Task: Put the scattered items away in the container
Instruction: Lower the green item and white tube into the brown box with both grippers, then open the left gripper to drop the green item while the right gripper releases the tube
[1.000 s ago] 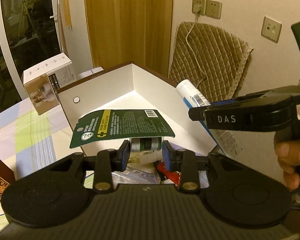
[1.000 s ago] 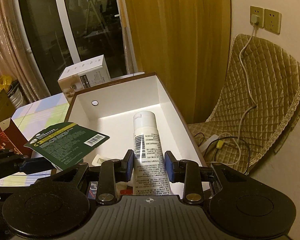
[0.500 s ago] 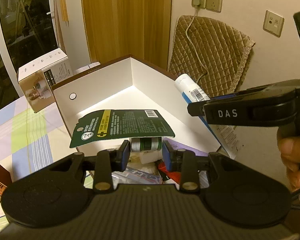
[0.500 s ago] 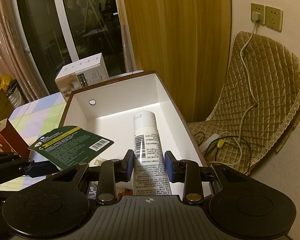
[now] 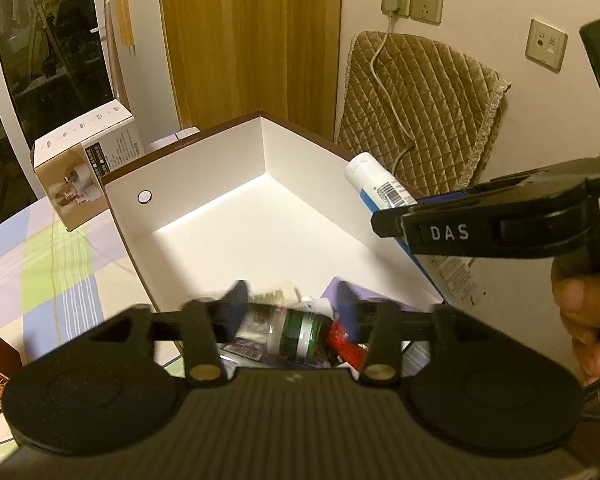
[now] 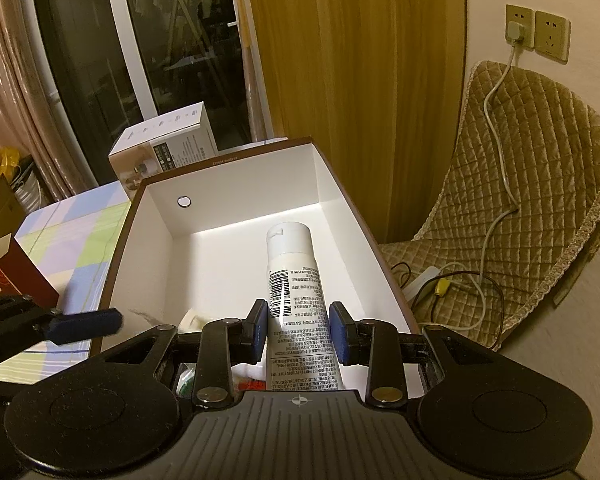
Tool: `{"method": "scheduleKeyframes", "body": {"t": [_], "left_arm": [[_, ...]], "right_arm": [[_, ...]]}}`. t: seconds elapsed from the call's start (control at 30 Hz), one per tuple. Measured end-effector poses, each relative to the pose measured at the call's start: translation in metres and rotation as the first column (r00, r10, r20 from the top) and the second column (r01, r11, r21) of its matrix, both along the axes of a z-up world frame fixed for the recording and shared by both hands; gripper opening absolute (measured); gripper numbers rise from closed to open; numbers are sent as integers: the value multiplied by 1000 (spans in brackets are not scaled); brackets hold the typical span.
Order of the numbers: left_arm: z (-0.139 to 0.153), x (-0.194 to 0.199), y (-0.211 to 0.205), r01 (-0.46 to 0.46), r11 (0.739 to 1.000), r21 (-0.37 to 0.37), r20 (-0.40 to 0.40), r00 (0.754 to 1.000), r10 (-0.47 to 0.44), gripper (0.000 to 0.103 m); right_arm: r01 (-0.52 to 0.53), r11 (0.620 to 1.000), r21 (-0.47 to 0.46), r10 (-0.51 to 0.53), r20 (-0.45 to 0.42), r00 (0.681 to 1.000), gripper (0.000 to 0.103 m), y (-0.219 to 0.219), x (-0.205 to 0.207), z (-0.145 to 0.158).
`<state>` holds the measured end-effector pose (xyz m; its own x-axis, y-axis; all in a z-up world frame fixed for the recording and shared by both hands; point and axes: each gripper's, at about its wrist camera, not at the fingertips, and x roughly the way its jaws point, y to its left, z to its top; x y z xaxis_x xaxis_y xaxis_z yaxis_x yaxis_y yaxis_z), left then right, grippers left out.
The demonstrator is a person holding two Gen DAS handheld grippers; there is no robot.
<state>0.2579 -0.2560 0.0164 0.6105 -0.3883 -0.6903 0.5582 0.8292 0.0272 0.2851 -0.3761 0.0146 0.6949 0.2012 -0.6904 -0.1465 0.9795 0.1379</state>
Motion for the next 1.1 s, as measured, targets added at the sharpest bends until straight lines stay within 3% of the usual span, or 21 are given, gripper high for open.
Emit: {"method": "scheduleKeyframes", "body": {"t": [1.1], "left_arm": [[-3,-8,21,-36,999,1,-15,999,36,48]], "right_arm": [[-36,999,1,36,-18,999,35,18,11,-5]]}}
